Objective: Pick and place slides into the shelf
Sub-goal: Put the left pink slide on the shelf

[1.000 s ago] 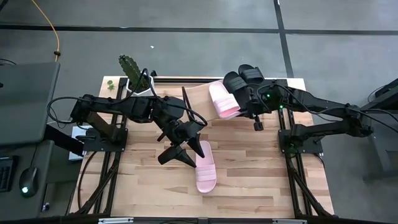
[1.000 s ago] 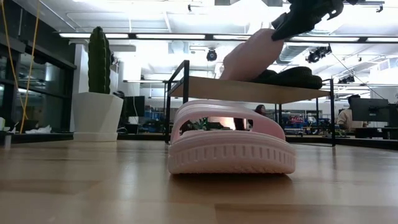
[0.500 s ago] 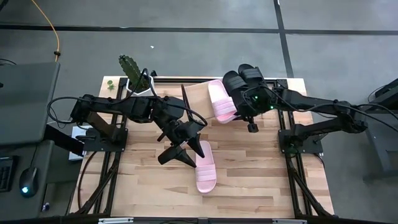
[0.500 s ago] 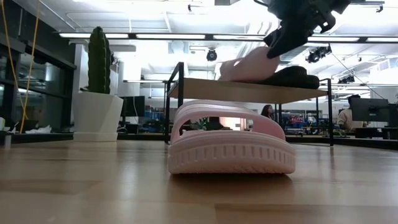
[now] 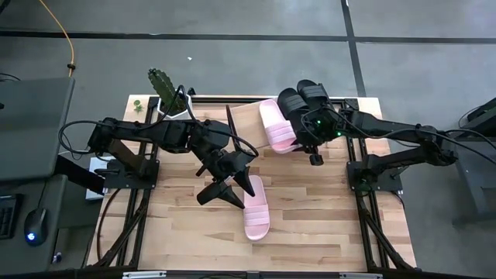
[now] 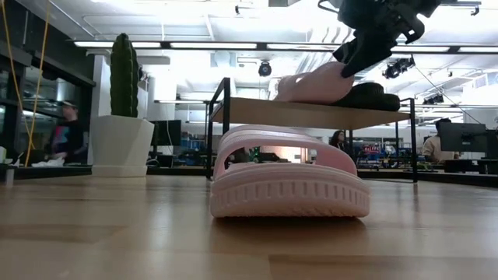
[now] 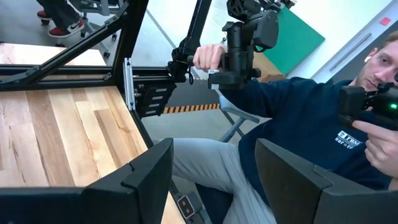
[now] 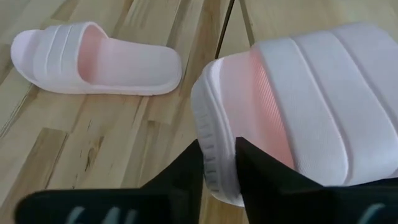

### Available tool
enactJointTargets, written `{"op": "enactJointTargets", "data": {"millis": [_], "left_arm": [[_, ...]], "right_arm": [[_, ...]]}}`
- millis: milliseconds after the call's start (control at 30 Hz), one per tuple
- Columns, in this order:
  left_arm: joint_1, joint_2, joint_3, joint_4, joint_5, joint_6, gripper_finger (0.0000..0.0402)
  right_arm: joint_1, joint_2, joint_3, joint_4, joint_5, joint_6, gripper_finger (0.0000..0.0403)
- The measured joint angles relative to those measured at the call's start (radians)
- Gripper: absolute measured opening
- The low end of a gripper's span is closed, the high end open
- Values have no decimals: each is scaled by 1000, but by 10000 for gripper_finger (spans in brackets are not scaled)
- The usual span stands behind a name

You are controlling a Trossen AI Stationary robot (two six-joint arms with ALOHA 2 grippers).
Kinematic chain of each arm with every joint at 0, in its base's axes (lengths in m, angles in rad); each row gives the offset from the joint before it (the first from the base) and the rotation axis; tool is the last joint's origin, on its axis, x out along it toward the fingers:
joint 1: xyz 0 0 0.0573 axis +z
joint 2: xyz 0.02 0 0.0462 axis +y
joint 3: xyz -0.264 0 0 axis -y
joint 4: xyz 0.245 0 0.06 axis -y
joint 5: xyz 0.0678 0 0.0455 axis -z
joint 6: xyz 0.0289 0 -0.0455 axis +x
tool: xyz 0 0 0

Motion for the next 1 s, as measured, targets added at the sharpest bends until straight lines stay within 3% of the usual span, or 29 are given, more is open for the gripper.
{"op": "enactJointTargets", "data": {"millis": [1000], "left_arm": [[0, 0, 0, -1, 0, -3, 216]], "right_arm": [[0, 0, -1, -24, 41, 73, 245]]}}
